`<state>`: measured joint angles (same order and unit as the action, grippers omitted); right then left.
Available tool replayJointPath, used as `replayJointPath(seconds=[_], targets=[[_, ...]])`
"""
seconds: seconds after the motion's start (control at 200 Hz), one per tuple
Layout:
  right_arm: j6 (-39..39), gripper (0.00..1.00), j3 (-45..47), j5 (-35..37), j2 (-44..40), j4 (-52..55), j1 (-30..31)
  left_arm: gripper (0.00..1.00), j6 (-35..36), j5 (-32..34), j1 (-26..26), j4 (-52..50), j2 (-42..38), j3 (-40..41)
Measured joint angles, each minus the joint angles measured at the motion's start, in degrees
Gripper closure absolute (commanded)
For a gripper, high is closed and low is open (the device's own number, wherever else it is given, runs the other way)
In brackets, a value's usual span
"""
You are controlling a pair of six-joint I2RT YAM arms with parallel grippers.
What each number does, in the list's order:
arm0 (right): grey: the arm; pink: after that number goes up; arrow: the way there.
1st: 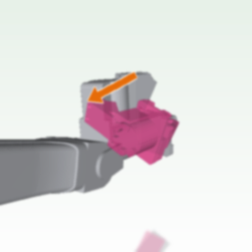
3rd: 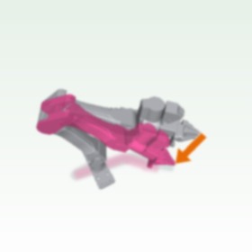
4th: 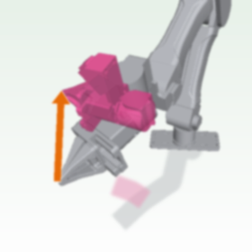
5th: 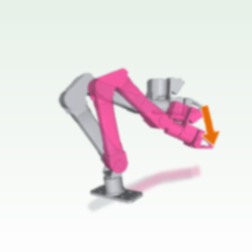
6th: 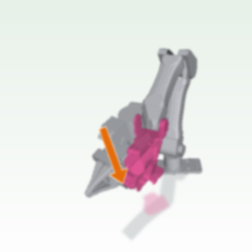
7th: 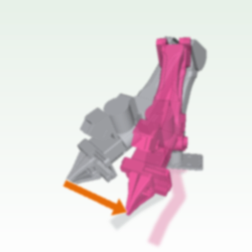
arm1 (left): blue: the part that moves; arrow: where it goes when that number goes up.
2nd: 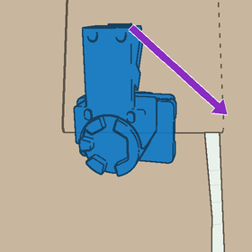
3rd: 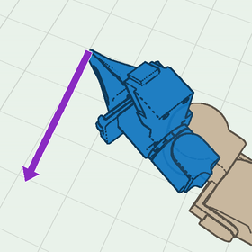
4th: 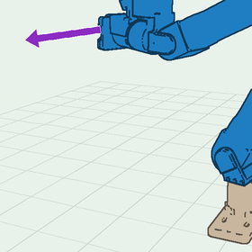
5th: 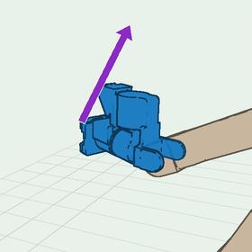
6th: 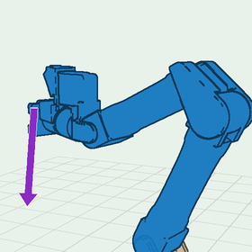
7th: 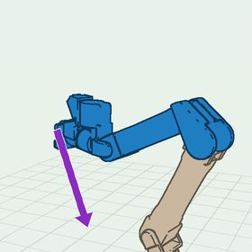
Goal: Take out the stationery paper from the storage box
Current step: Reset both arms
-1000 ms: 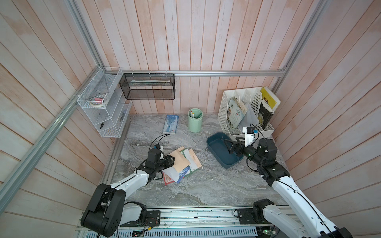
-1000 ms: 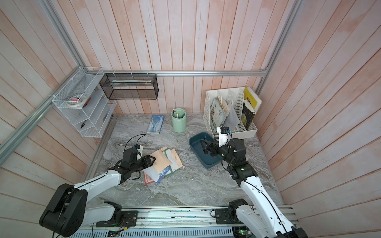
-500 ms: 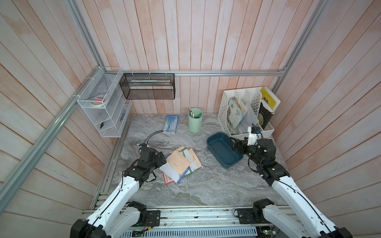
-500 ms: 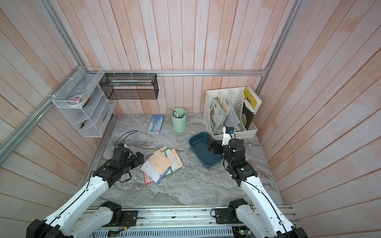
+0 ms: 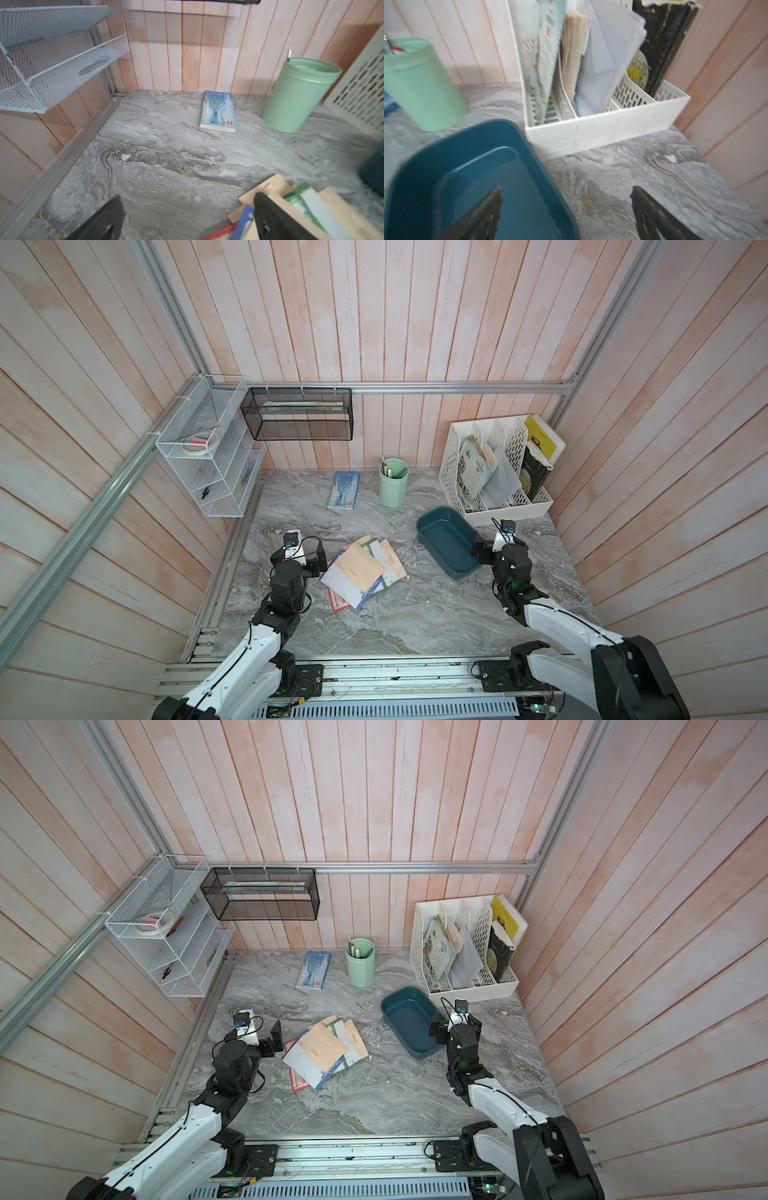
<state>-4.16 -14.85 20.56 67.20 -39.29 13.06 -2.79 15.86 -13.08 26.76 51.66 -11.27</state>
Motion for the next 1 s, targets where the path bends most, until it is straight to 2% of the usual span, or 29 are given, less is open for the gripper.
replayJointPath(seconds=[0.17, 0.28, 0.45, 0.625, 1.0], targets=[[2.78, 0.02, 5.03, 1.97, 9.38, -15.45, -3.15, 0.0, 0.55, -8.35, 12.13, 17.44, 14.71, 1.57], [4.66, 0.02, 4.33, 2.38, 13.14, -23.8, -4.04, 0.0, 0.44, -11.43, 13.88, 28.57, 23.89, 1.97], [5.46, 0.02, 4.83, 2.71, 19.61, -34.91, -6.38, 0.0, 0.02, -16.65, 16.63, 38.4, 35.74, -0.74], [2.43, 0.02, 4.83, -1.4, 21.75, -37.9, -12.46, 0.0, 0.17, -21.22, 17.42, 40.44, 37.16, -1.77], [0.79, 0.02, 4.2, -3.98, 21.97, -38.36, -12.74, 0.0, 0.24, -23.1, 17.42, 40.48, 37.2, -3.26]])
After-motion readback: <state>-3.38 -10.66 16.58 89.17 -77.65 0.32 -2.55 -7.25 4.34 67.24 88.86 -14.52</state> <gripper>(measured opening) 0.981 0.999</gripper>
